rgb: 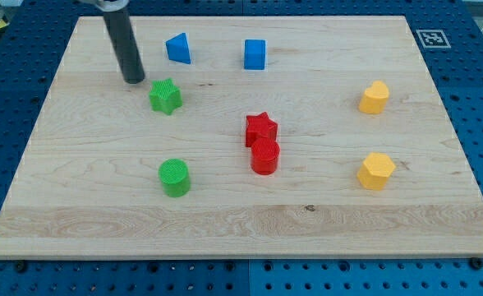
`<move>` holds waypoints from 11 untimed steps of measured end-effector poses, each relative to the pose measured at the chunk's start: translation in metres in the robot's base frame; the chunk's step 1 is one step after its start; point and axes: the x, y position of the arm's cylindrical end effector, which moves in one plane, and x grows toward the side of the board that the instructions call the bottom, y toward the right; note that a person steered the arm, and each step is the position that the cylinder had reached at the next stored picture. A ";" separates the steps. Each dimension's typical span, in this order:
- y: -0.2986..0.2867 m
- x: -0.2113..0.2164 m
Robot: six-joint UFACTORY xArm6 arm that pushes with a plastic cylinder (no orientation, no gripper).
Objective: Move the green star closer to the red star
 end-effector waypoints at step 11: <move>0.107 0.043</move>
